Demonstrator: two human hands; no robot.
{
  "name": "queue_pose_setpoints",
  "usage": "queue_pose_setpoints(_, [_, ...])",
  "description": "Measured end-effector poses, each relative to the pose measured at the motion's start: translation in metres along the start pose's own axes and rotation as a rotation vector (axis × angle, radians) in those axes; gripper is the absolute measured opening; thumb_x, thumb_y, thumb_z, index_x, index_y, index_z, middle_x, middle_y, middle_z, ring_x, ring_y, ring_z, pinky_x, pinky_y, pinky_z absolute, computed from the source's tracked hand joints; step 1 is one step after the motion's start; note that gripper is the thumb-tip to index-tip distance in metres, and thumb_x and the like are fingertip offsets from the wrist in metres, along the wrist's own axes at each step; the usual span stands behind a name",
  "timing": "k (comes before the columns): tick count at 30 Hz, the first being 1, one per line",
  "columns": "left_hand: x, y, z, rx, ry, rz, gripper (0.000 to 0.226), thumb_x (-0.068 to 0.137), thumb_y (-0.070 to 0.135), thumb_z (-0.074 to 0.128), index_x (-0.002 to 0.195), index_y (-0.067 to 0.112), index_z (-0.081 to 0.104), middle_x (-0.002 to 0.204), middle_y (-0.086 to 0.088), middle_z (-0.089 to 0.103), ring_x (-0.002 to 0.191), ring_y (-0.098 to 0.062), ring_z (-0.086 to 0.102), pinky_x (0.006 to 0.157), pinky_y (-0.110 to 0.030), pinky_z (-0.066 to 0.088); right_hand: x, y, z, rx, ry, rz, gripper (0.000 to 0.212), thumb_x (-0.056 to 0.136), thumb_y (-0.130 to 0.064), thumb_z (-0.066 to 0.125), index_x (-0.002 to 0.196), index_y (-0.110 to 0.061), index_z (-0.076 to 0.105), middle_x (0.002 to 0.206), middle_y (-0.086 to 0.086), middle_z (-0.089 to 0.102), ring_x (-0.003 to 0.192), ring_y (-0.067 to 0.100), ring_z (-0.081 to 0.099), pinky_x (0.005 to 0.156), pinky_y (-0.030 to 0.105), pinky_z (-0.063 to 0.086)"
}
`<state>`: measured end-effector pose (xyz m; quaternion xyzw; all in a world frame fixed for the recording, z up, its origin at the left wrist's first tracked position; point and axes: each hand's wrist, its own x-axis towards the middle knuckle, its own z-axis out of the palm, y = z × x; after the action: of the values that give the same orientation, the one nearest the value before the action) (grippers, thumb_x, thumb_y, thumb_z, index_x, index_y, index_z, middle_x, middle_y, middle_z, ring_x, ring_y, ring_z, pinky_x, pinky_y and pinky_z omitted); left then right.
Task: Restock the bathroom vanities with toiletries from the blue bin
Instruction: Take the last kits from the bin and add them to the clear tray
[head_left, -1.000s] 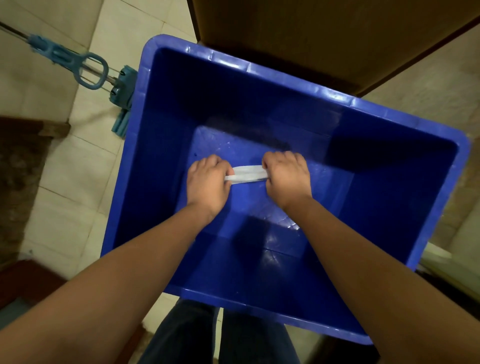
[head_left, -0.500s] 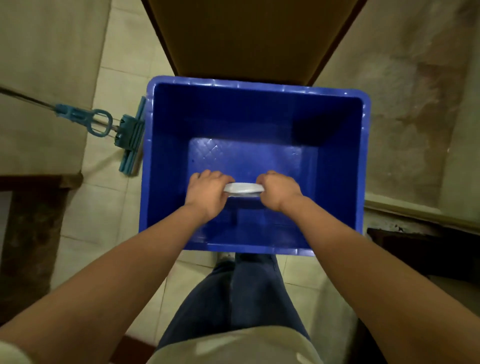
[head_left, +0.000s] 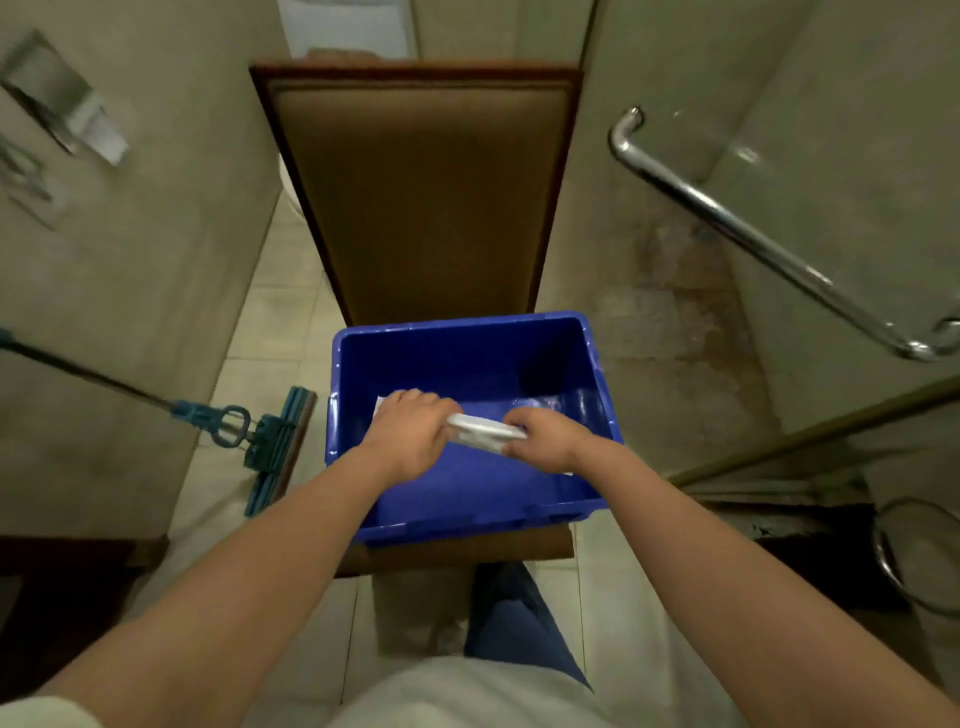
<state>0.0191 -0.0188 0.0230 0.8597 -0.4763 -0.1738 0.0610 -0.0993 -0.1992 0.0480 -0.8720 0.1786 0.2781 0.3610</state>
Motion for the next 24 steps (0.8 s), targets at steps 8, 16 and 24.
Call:
queue_pose_setpoints(8, [-0.009,0.068,-0.063,0.122,0.107,0.187,0.021,0.095,0.027,0.040,0.112,0.029,0.051,0.100,0.005,0.057,0.091,-0.019,0.051,0.086,-0.035,0.036,-0.103,0.002,-0.041,0.201,0.277,-0.031,0.028,0.082,-0.024,0.062,0.108,-0.028,0.052,0.098,-0.006,0.058,0.085,0.015,0.059,0.068,0.031,0.049])
queue_pose_setpoints(16, [0.006,0.159,-0.093,0.107,0.137,0.331,0.023,0.092,0.023,0.038,0.108,0.029,0.052,0.099,0.007,0.062,0.092,-0.018,0.056,0.087,-0.034,0.032,-0.205,0.037,-0.067,-0.069,0.613,-0.048,0.034,0.076,-0.036,0.066,0.098,-0.038,0.040,0.097,-0.011,0.062,0.087,0.017,0.063,0.073,0.032,0.048])
queue_pose_setpoints(24, [0.030,0.273,-0.106,0.149,-0.003,0.492,0.018,0.095,0.024,0.037,0.101,0.024,0.054,0.099,0.004,0.064,0.095,-0.020,0.058,0.092,-0.037,0.033,-0.283,0.106,-0.067,-0.267,0.806,0.042,0.035,0.072,-0.031,0.067,0.087,-0.035,0.036,0.098,-0.006,0.064,0.084,0.020,0.059,0.085,0.033,0.041])
